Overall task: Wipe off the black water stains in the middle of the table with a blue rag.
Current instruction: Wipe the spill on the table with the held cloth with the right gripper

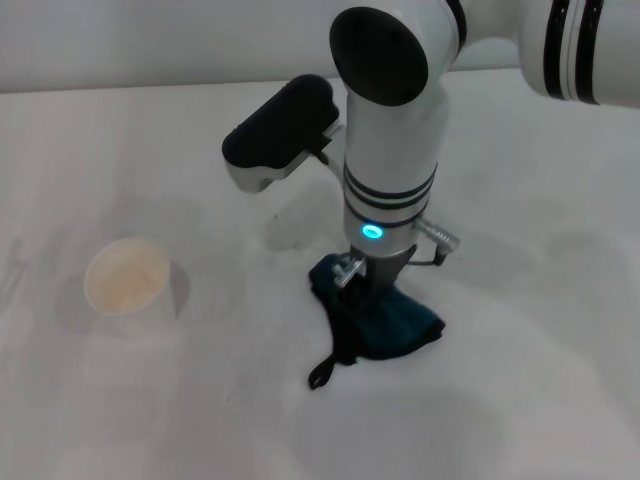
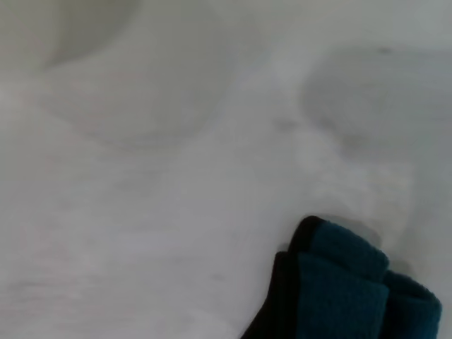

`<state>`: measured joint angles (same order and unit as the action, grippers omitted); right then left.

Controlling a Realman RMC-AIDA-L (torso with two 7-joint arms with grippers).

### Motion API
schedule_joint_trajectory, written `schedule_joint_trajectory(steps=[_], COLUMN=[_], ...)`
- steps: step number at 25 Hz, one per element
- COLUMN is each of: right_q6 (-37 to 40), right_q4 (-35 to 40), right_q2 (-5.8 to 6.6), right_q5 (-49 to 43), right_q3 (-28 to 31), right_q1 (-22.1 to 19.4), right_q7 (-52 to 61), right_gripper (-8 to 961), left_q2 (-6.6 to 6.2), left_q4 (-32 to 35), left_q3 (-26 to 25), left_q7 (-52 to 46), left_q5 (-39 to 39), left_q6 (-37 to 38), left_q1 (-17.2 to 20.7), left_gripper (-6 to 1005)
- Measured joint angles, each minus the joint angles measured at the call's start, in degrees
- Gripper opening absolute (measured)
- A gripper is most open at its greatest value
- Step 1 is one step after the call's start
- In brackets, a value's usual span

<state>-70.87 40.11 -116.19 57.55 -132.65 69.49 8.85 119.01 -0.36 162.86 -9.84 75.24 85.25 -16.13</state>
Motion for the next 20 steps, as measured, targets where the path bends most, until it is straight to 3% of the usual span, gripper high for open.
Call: schedule_joint_trajectory(steps=[10, 20], right_q6=[-3.3, 2.5], right_q4=[0.9, 3.1], right_q2=[0.0, 0.0], right_q5=[-4.5, 8.4], right_q3=[3.0, -1.7], right_q1=[0.6, 0.1], right_q7=[0.8, -3.1], right_gripper=[101, 102], left_q2=[0.0, 0.0], left_q4=[0.0, 0.0], left_q3=[0.0, 0.0], left_q7=[0.0, 0.0], left_q5=[0.0, 0.0], left_q6=[0.0, 0.0], left_q1=[0.2, -0.2], left_gripper=[879, 880])
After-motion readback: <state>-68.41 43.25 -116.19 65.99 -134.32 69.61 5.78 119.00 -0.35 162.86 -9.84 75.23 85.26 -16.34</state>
